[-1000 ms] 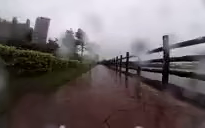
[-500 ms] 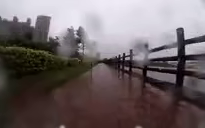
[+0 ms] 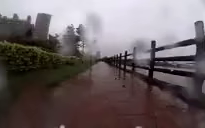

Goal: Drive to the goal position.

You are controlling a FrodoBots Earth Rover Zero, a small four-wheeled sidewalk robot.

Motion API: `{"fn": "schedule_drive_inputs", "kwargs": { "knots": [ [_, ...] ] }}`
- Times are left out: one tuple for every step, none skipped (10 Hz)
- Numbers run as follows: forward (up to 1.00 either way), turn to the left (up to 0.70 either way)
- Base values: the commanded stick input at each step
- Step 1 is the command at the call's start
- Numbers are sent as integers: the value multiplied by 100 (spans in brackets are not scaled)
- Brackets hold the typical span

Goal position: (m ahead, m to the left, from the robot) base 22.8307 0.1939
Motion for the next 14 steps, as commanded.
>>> {"fn": "schedule_drive_inputs", "kwargs": {
  "knots": [
    [100,0],
    [100,0],
    [100,0],
    [100,0],
    [100,0],
    [100,0],
    [100,0],
    [100,0],
    [100,0],
    [100,0],
    [100,0],
    [100,0],
    [100,0],
    [100,0]
  ]
}}
